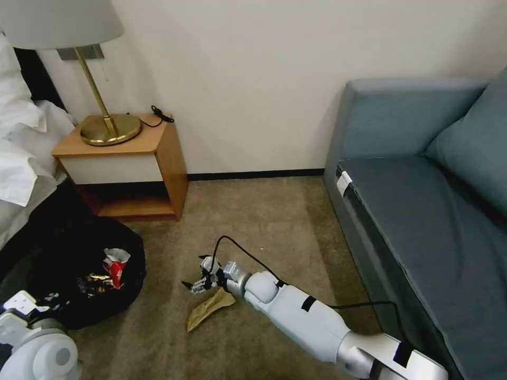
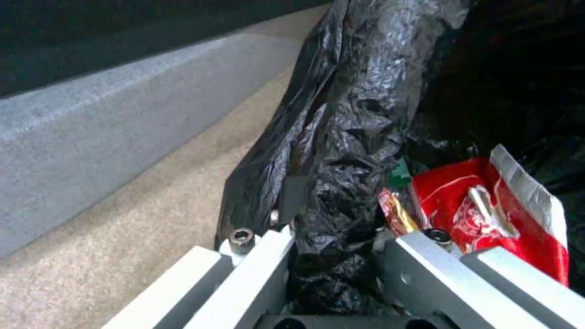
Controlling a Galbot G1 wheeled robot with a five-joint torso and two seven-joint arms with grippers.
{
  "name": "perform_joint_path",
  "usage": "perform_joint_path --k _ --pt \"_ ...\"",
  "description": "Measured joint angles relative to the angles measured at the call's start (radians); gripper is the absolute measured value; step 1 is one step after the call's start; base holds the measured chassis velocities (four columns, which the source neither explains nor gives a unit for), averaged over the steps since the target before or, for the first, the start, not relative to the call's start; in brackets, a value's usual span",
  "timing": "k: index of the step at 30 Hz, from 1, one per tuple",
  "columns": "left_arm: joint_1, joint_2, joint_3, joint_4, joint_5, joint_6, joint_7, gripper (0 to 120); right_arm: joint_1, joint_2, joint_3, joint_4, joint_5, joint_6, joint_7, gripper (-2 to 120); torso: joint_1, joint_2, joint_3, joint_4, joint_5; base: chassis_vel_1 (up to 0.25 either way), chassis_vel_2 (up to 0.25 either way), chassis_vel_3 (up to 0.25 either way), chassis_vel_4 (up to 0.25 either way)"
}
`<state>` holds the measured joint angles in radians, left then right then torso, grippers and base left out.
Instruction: Pick up the trash bin, then pick up the garbage on the floor and place it into the trash bin.
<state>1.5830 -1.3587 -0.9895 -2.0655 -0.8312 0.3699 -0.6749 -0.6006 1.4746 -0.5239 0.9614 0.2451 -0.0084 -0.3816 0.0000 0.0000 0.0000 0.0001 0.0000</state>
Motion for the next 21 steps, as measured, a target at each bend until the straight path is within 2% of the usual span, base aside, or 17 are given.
perform_joint_path --k 3,7,16,21 --pt "0.002 0.0 -0.001 -0.001 0.0 0.001 0.0 0 0.019 0.0 0.0 -0.04 -0.113 -0.01 -0.069 100 0.0 0.0 0.0 -0.0002 0.0 0.0 0.0 0.0 0.0" --pt "0.006 0.0 -0.004 -0.003 0.0 0.001 0.0 0 0.028 0.011 0.011 -0.07 -0.19 -0.011 -0.12 100 0.0 0.0 0.0 -0.0001 0.0 0.0 0.0 0.0 0.0" --pt "0.012 -0.008 -0.001 -0.007 0.007 0.001 -0.001 0 0.037 0.03 0.022 -0.115 -0.292 -0.017 -0.231 100 0.0 0.0 0.0 -0.0001 0.0 0.0 0.0 0.0 0.0" --pt "0.015 -0.01 0.0 -0.007 0.008 0.0 -0.001 0 0.036 0.035 0.021 -0.135 -0.309 -0.013 -0.249 100 0.0 0.0 0.0 -0.0001 0.0 0.0 0.0 0.0 0.0"
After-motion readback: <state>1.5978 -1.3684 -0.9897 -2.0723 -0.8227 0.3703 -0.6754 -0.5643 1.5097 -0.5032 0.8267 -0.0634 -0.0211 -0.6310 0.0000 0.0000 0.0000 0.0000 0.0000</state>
